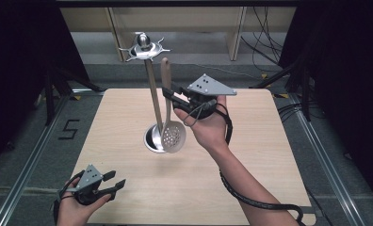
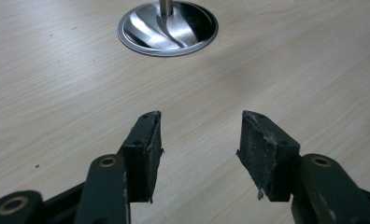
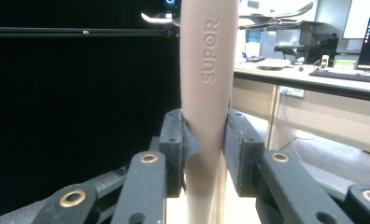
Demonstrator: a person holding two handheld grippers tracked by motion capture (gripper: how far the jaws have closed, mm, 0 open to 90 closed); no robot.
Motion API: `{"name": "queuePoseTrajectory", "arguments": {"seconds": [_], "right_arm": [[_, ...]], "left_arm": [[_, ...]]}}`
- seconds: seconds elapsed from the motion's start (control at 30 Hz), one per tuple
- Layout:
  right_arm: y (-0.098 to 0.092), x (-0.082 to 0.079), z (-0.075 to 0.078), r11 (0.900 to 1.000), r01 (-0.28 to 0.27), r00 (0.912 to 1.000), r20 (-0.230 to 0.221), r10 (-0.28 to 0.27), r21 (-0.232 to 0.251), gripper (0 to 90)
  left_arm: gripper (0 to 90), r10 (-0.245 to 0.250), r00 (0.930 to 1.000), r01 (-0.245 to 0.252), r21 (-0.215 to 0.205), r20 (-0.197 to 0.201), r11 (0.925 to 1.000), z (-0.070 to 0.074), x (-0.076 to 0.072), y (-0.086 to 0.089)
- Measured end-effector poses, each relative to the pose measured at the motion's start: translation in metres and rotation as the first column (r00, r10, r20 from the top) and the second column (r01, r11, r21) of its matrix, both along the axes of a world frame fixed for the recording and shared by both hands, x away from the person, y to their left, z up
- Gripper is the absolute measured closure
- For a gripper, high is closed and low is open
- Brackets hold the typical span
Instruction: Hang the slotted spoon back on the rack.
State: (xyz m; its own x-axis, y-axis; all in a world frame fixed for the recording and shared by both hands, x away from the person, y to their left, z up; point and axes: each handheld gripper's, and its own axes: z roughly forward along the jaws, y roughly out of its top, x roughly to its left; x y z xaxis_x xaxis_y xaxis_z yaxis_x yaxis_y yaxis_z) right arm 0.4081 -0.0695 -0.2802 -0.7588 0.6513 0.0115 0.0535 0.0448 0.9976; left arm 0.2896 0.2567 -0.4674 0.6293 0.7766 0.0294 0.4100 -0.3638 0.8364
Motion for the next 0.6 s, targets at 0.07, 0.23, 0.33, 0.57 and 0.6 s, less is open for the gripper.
{"name": "queuePoseTrajectory", "arguments": {"seconds": [0.07, 0.23, 0.33, 0.57, 0.6], "right_arm": [[0.002, 0.0, 0.0, 1.0, 0.0, 1.0, -0.003, 0.0, 0.0, 71.1], [0.007, 0.0, 0.001, 1.0, 0.003, 0.9998, -0.02, -0.003, 0.0, 71.2], [0.009, 0.002, 0.002, 1.0, 0.009, 1.0, 0.0, -0.009, -0.012, 71.1], [0.016, 0.002, 0.003, 0.999, 0.028, 0.9993, -0.022, -0.029, -0.016, 71.1], [0.017, 0.002, 0.003, 0.999, 0.028, 0.9993, -0.023, -0.029, -0.018, 71.1]], "left_arm": [[47.7, -0.011, 0.9999, 0.011, 0.012, 0.009, 0.9999, 0.0, 0.001, 0.001], [47.7, 0.0, 1.0, 0.0, 0.0, 0.001, 1.0, 0.0, 0.0, 0.0], [47.7, 0.011, 0.9998, -0.011, -0.02, -0.014, 0.9997, -0.001, -0.001, -0.001], [47.8, 0.008, 0.9999, -0.008, -0.017, -0.011, 0.9998, 0.0, -0.001, 0.0], [47.8, 0.019, 0.9996, -0.019, -0.03, -0.02, 0.9994, -0.001, -0.002, -0.001]]}}
